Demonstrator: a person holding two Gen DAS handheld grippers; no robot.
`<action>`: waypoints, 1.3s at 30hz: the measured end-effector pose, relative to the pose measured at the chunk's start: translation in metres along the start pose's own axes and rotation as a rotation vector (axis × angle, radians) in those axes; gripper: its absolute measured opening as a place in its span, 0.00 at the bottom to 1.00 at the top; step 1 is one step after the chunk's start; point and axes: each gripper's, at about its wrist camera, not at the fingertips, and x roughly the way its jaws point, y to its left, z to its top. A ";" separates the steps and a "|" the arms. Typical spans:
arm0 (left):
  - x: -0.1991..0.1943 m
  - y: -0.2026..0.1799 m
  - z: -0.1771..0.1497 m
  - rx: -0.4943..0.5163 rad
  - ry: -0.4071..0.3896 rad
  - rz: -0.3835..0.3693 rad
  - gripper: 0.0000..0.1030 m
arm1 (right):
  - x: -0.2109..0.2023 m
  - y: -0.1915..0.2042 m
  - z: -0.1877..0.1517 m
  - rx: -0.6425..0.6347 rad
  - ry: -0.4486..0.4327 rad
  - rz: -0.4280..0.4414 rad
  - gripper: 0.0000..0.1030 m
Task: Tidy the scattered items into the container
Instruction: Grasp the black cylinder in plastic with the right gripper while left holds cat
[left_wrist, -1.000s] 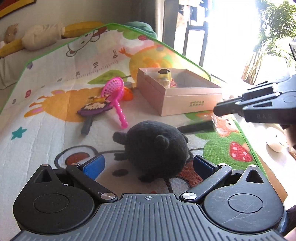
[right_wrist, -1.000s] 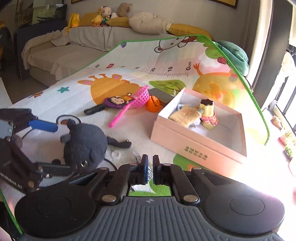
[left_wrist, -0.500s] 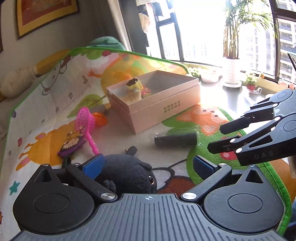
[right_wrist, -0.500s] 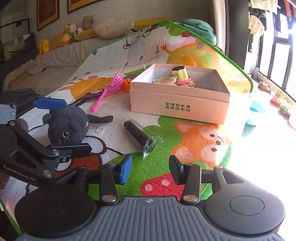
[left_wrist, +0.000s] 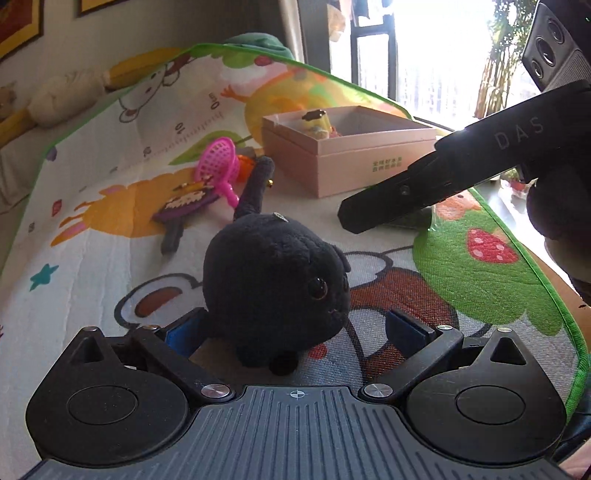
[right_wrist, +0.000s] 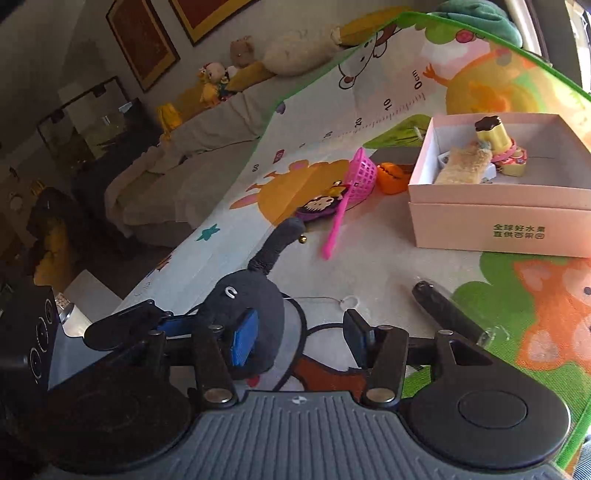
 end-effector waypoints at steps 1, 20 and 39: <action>-0.003 0.001 0.000 -0.001 -0.003 0.008 1.00 | 0.008 0.006 0.001 -0.015 0.015 0.000 0.50; 0.012 0.003 0.016 -0.068 -0.032 0.097 1.00 | -0.020 -0.009 -0.037 -0.246 -0.073 -0.437 0.64; 0.002 0.011 0.005 -0.082 -0.014 0.083 0.87 | -0.043 -0.026 -0.066 -0.520 0.042 -0.519 0.55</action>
